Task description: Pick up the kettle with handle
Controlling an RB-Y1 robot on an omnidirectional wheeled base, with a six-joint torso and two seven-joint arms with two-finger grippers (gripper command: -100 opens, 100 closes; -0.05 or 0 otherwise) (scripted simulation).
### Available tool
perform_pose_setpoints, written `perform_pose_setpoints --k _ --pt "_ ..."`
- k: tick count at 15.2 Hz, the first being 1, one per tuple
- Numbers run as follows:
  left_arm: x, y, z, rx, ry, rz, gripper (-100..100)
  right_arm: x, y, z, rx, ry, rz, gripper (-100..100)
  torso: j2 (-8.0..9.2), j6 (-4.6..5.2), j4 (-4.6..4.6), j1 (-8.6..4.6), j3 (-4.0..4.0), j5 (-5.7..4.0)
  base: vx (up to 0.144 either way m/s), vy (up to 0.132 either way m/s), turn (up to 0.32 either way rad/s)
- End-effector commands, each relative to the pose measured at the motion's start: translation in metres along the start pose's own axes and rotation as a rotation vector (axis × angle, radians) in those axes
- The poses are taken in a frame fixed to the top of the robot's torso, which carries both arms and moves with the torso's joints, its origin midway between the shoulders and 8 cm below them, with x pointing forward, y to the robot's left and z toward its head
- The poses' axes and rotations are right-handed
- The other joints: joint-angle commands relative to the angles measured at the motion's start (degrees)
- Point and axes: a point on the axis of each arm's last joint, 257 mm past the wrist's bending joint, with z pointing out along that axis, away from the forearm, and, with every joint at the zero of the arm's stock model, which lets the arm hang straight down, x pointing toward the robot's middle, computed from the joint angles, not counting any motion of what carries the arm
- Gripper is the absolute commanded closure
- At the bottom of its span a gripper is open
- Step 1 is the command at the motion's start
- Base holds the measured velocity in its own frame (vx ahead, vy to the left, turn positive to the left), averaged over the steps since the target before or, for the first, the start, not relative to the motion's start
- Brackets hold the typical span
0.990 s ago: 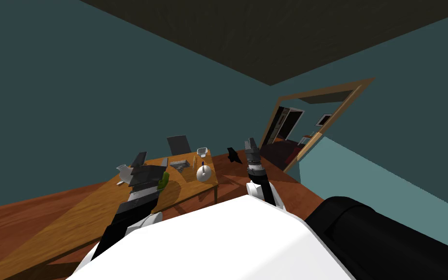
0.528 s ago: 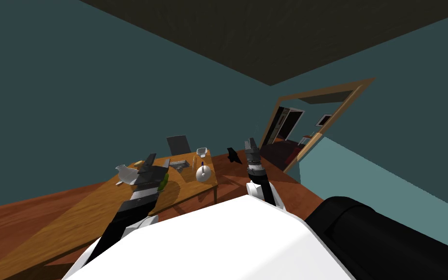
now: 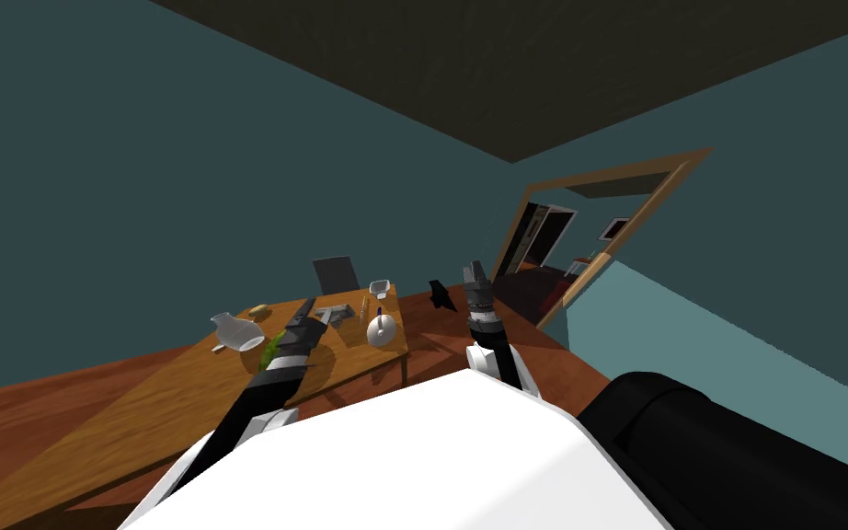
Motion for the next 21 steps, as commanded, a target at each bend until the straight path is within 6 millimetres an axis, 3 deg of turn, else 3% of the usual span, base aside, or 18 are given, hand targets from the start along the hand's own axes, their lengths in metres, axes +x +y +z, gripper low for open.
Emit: perform_pose_setpoints --k 1,2,4,5,7,8,10,11,13,16,18,19,21 --pt "-0.005 0.028 -0.001 -0.073 -0.002 -0.015 -100 0.000 0.000 0.000 0.000 0.000 0.000 0 0.00 0.00 0.00 0.00 0.00 0.00 0.029 -0.075 0.010" --pt "-0.005 0.028 -0.001 -0.073 -0.002 -0.015 -100 0.000 0.000 0.000 0.000 0.000 0.000 0 -0.01 -0.01 0.00 0.00 -0.01 -0.01 0.022 -0.065 0.008" --pt "-0.009 0.055 -0.002 -0.139 -0.009 -0.035 -100 0.000 0.000 0.000 0.000 0.000 0.000 0 0.03 -0.01 0.01 0.03 0.01 0.00 0.013 -0.061 0.009" --pt "-0.009 0.056 -0.002 -0.141 -0.010 -0.035 -100 0.000 0.000 0.000 0.000 0.000 0.000 0 0.03 0.00 0.01 0.02 0.02 0.00 0.010 -0.054 0.008" --pt "-0.012 0.083 -0.004 -0.208 -0.020 -0.059 -100 0.000 0.000 0.000 0.000 0.000 0.000 0 0.04 0.00 0.01 0.06 0.02 0.01 0.015 -0.060 0.007" --pt "-0.013 0.085 -0.005 -0.211 -0.021 -0.059 -100 0.000 0.000 0.000 0.000 0.000 0.000 0 0.03 -0.01 0.01 0.03 0.02 0.00 0.018 -0.060 0.012" --pt "-0.016 0.114 -0.009 -0.283 -0.036 -0.087 -100 0.000 0.000 0.000 0.000 0.000 0.000 0 0.03 0.00 0.01 0.06 0.02 0.01 0.016 -0.059 0.008" --pt "-0.016 0.114 -0.009 -0.283 -0.036 -0.087 -100 0.000 0.000 0.000 0.000 0.000 0.000 0 0.03 -0.01 0.00 0.04 0.01 0.01 0.022 -0.063 0.010" --pt "-0.017 0.140 -0.014 -0.350 -0.051 -0.117 -100 0.000 0.000 0.000 0.000 0.000 0.000 0 0.01 0.00 0.01 0.04 0.01 0.00 0.021 -0.059 0.011" --pt "-0.018 0.156 -0.018 -0.389 -0.060 -0.133 -100 0.000 0.000 0.000 0.000 0.000 0.000 0 0.04 -0.01 0.01 0.05 0.02 0.01 0.010 -0.054 0.007" --pt "-0.018 0.184 -0.026 -0.459 -0.077 -0.167 -100 0.000 0.000 0.000 0.000 0.000 0.000 0 0.05 0.00 0.02 0.09 0.03 0.01 0.016 -0.051 0.009" --pt "-0.018 0.184 -0.026 -0.459 -0.077 -0.167 -100 0.000 0.000 0.000 0.000 0.000 0.000 0 0.03 0.00 0.01 0.06 0.02 0.01 0.028 -0.054 0.008" --pt "-0.016 0.209 -0.035 -0.525 -0.093 -0.201 -100 0.000 0.000 0.000 0.000 0.000 0.000 0 0.00 0.00 0.00 0.06 0.00 0.01 0.023 -0.059 0.009"
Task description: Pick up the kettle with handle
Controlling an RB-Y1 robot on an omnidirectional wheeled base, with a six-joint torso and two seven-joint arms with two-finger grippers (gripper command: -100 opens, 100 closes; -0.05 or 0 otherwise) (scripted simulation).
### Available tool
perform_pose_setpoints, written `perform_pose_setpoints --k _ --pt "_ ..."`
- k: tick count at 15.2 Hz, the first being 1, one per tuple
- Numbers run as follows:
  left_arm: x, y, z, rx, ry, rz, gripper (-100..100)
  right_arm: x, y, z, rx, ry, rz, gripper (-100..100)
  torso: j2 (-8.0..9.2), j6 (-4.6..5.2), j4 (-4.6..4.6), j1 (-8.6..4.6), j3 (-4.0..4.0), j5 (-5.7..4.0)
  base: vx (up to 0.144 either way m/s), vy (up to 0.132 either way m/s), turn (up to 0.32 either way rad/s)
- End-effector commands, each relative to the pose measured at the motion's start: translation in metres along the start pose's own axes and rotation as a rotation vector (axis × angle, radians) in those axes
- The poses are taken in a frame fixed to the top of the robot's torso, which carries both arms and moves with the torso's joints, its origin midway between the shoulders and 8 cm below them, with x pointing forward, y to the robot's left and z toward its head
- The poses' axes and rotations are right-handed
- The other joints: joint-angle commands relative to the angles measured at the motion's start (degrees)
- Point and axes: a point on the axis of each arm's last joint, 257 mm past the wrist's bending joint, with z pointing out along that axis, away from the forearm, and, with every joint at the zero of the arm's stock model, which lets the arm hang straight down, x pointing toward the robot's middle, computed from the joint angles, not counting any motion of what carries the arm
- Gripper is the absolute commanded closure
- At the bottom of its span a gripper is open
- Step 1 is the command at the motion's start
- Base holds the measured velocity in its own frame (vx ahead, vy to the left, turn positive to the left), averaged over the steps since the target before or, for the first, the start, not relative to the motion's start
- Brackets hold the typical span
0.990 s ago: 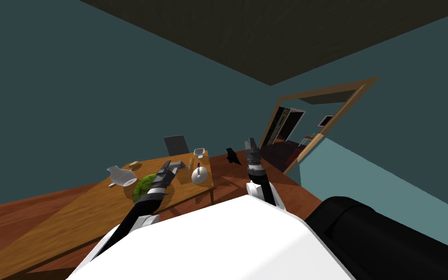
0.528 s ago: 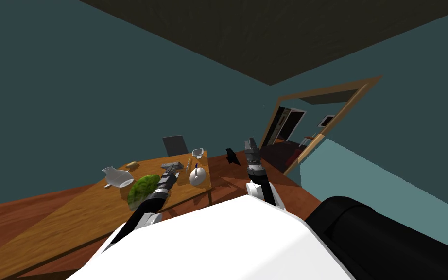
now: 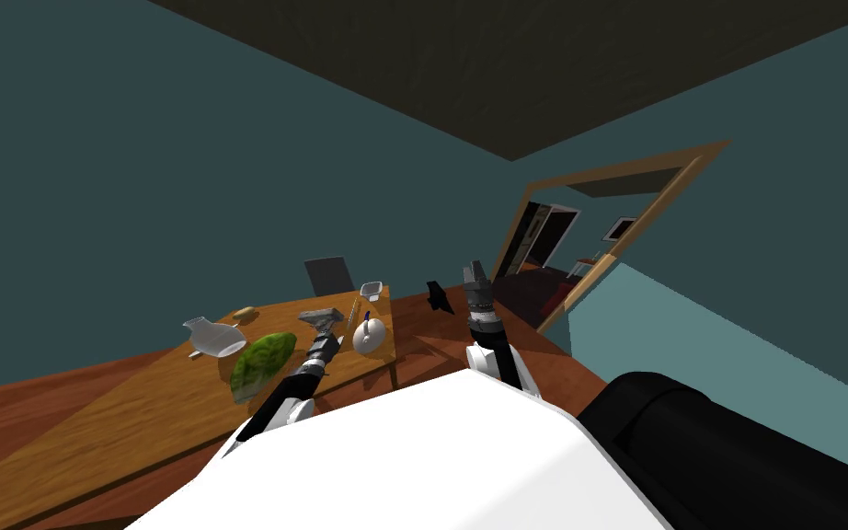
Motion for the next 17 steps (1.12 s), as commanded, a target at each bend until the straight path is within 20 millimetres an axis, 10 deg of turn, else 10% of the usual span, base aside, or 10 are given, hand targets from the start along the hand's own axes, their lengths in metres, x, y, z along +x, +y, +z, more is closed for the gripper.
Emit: perform_pose_setpoints --k 1,11,17 --pt "-0.001 0.028 0.001 -0.069 -0.014 -0.037 -100 0.000 0.000 0.000 0.000 0.000 0.000 0 0.00 0.00 0.00 0.00 0.00 0.00 0.020 -0.071 0.012" --pt "0.005 0.119 0.003 -0.298 -0.051 -0.172 -100 0.000 0.000 0.000 0.000 0.000 0.000 0 0.03 0.00 0.01 0.02 0.02 0.00 0.018 -0.065 0.009" --pt "0.008 0.135 0.007 -0.324 -0.058 -0.193 -100 0.000 0.000 0.000 0.000 0.000 0.000 0 0.04 0.00 0.02 0.19 0.03 0.03 0.018 -0.022 -0.007"
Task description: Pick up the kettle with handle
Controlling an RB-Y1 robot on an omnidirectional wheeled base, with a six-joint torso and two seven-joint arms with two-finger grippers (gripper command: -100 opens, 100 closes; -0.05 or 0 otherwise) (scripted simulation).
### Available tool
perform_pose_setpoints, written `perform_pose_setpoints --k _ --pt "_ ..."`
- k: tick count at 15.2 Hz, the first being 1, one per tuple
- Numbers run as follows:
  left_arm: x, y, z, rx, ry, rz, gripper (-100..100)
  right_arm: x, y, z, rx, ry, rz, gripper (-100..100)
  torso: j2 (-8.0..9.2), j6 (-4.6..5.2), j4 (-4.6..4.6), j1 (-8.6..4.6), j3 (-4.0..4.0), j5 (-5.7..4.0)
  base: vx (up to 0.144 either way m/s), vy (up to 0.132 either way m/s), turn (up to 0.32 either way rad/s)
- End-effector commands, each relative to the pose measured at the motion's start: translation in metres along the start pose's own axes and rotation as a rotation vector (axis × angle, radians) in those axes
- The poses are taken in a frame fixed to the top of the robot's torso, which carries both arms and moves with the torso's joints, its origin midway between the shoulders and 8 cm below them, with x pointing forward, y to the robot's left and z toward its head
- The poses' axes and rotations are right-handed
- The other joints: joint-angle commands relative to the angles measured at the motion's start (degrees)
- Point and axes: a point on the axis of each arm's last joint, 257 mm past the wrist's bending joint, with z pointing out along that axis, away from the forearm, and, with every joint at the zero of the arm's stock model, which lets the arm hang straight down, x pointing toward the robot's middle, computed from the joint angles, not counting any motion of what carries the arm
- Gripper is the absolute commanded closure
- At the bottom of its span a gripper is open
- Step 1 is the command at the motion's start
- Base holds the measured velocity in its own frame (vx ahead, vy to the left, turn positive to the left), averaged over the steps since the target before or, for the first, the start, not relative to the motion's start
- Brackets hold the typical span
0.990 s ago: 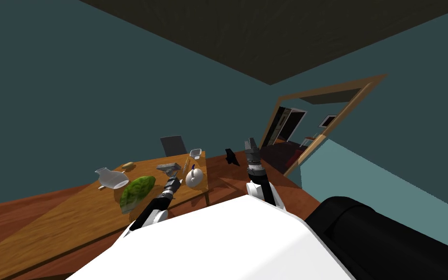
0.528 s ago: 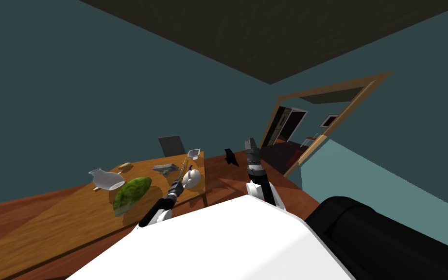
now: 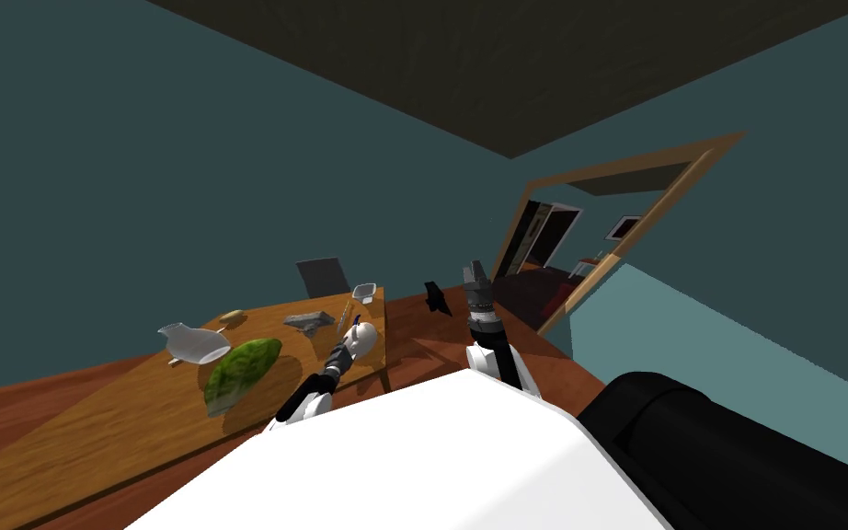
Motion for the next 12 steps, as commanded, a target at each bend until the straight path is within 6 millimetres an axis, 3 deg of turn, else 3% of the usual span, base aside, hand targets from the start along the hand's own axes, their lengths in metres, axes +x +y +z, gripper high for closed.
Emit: perform_pose_setpoints --k 1,3,4,12 --pt "0.0012 0.0024 0.0047 0.004 -0.002 -0.003 -100 0.0000 0.0000 0.0000 0.000 0.000 0.000 0 0.00 0.00 0.00 0.00 0.00 0.00 0.056 0.031 -0.035" --pt "0.0012 0.0028 0.0042 0.002 -0.002 -0.003 -100 0.0000 0.0000 0.0000 0.000 0.000 0.000 0 -0.12 0.00 -0.02 0.10 -0.07 0.02 0.053 0.026 -0.026" --pt "0.0013 0.0029 0.0048 0.003 -0.002 -0.003 100 0.0000 0.0000 0.0000 0.000 0.000 0.000 0 -0.08 -0.01 -0.03 0.08 -0.05 0.02 0.000 0.000 0.000" --pt "-0.0004 0.0001 -0.0005 0.002 0.000 0.001 100 0.0000 0.0000 0.0000 0.000 0.000 0.000 0 0.43 -0.05 0.17 -0.16 0.29 -0.10 -0.018 -0.009 0.018"
